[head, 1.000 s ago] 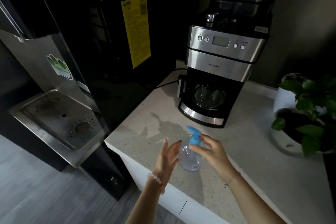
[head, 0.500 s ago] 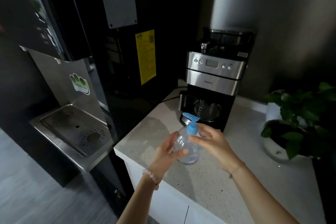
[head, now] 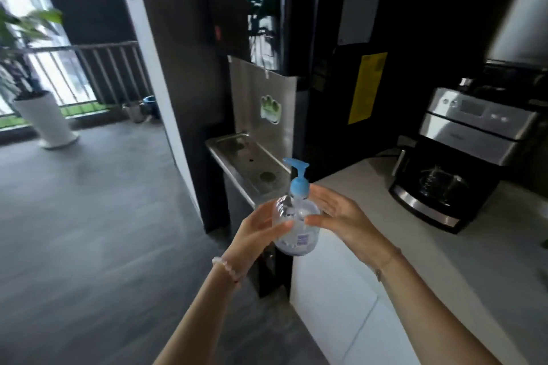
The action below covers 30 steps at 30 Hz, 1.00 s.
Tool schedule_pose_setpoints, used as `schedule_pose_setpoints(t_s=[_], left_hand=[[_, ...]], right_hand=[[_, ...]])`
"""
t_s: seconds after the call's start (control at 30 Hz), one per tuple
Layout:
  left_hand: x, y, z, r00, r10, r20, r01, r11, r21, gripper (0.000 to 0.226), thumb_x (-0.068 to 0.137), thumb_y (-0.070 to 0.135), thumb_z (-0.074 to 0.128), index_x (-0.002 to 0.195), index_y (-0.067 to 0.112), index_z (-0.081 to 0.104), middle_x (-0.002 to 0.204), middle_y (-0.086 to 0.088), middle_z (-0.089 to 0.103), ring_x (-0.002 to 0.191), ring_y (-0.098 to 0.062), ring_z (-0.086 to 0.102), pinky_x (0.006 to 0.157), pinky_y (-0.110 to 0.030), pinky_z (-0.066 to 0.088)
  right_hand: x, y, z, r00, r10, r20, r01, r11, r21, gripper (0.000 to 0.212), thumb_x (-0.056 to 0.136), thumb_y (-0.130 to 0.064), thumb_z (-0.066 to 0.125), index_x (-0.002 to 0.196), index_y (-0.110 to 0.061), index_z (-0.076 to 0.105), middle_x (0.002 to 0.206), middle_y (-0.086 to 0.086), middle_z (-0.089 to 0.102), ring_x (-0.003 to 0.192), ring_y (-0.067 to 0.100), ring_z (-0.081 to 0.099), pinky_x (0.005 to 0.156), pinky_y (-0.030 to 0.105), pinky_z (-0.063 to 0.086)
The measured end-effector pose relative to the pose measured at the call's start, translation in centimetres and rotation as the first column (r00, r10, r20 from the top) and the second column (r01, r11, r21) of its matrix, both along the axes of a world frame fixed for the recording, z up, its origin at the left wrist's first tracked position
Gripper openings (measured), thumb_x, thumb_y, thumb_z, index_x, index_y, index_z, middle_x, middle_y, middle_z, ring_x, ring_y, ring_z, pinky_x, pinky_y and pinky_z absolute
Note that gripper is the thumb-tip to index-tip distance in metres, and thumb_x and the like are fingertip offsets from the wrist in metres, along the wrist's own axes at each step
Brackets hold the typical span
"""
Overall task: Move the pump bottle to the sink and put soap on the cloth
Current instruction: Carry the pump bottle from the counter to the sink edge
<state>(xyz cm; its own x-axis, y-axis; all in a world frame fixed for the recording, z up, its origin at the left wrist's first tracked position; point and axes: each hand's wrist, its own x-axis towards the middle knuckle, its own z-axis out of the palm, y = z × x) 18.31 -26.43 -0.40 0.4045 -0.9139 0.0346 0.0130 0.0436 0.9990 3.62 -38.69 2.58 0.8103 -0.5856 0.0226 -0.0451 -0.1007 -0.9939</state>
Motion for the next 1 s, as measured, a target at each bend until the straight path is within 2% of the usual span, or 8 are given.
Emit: schedule_pose_setpoints(t_s=[0.17, 0.3, 0.4, 0.47, 0.57, 0.67, 0.87, 1.0], left_hand=[[8.0, 6.0, -0.4, 0.987, 0.159, -0.033, -0.159, 0.987, 0.005, 0.048, 0.077, 0.015, 0.067, 0.124, 0.012, 0.056, 0.124, -0.013, 0.064, 0.112, -0.022, 0.062, 0.094, -0.032, 0.051], [15.9, 9.7, -0.6, 0.962, 0.268, -0.059, -0.268, 0.963, 0.007, 0.039, 0.08, 0.007, 0.063, 0.118, 0.013, 0.058, 0.114, -0.005, 0.067, 0.102, -0.016, 0.065, 0.088, -0.027, 0.054], [22.8, 12.5, -0.9, 0.949, 0.309, -0.059, -0.31, 0.951, 0.009, 0.038, 0.077, 0.012, 0.066, 0.113, 0.021, 0.059, 0.108, 0.004, 0.068, 0.093, -0.005, 0.067, 0.071, -0.017, 0.053], [28.1, 14.5, -0.7, 0.939, 0.339, -0.06, -0.338, 0.941, 0.022, 0.046, 0.07, 0.02, 0.072, 0.113, 0.022, 0.058, 0.111, 0.002, 0.068, 0.095, -0.006, 0.067, 0.074, -0.02, 0.053], [36.4, 17.3, 0.1, 0.913, 0.404, -0.054, -0.401, 0.915, 0.048, 0.052, 0.068, 0.017, 0.077, 0.115, 0.015, 0.055, 0.118, -0.008, 0.065, 0.101, -0.016, 0.065, 0.08, -0.022, 0.054], [44.2, 19.4, 0.9, 0.899, 0.437, -0.037, -0.436, 0.899, 0.037, 0.055, 0.061, 0.023, 0.079, 0.11, 0.019, 0.056, 0.114, -0.006, 0.066, 0.097, -0.013, 0.065, 0.075, -0.018, 0.053], [57.8, 22.0, 0.7, 0.848, 0.529, -0.047, -0.527, 0.849, 0.042, 0.05, 0.075, 0.009, 0.069, 0.122, 0.009, 0.051, 0.117, -0.007, 0.063, 0.094, -0.011, 0.064, 0.073, -0.017, 0.053], [67.1, 22.2, -0.5, 0.807, 0.588, -0.051, -0.586, 0.809, 0.051, 0.054, 0.073, 0.011, 0.071, 0.123, 0.007, 0.051, 0.113, -0.005, 0.064, 0.089, -0.005, 0.065, 0.074, -0.017, 0.052]], right_hand=[[9.9, 4.2, -0.1, 0.99, 0.139, -0.029, -0.139, 0.99, 0.002, 0.066, 0.074, -0.015, 0.074, 0.135, -0.02, 0.048, 0.137, -0.004, 0.055, 0.129, 0.006, 0.048, 0.112, 0.034, 0.035], [19.6, 7.1, -0.7, 0.979, 0.204, -0.025, -0.204, 0.979, 0.012, 0.072, 0.065, -0.026, 0.078, 0.131, -0.023, 0.05, 0.138, -0.001, 0.054, 0.129, 0.01, 0.048, 0.112, 0.039, 0.035], [27.5, 9.3, -0.9, 0.969, 0.245, -0.029, -0.245, 0.97, -0.001, 0.062, 0.069, -0.02, 0.077, 0.125, -0.031, 0.053, 0.13, -0.009, 0.059, 0.122, 0.006, 0.053, 0.105, 0.03, 0.042], [33.1, 11.0, -0.9, 0.961, 0.275, -0.02, -0.275, 0.961, 0.006, 0.054, 0.072, -0.017, 0.075, 0.119, -0.037, 0.056, 0.123, -0.015, 0.062, 0.118, 0.002, 0.056, 0.093, 0.02, 0.047], [41.6, 13.6, -0.4, 0.952, 0.307, 0.014, -0.307, 0.951, 0.045, 0.058, 0.071, -0.015, 0.075, 0.125, -0.027, 0.057, 0.122, -0.008, 0.066, 0.115, 0.006, 0.061, 0.081, 0.015, 0.052], [49.9, 15.4, 0.1, 0.942, 0.334, 0.047, -0.336, 0.94, 0.064, 0.059, 0.07, -0.012, 0.075, 0.125, -0.022, 0.057, 0.123, -0.001, 0.066, 0.114, 0.012, 0.063, 0.083, 0.018, 0.053], [65.5, 17.1, -0.2, 0.919, 0.387, 0.072, -0.392, 0.916, 0.088, 0.069, 0.067, -0.01, 0.076, 0.132, -0.013, 0.051, 0.133, 0.005, 0.059, 0.12, 0.014, 0.058, 0.09, 0.02, 0.052], [75.9, 17.0, -1.3, 0.89, 0.452, 0.06, -0.456, 0.887, 0.075, 0.069, 0.06, -0.023, 0.079, 0.124, -0.025, 0.055, 0.134, 0.0, 0.058, 0.123, 0.014, 0.055, 0.098, 0.028, 0.049]])
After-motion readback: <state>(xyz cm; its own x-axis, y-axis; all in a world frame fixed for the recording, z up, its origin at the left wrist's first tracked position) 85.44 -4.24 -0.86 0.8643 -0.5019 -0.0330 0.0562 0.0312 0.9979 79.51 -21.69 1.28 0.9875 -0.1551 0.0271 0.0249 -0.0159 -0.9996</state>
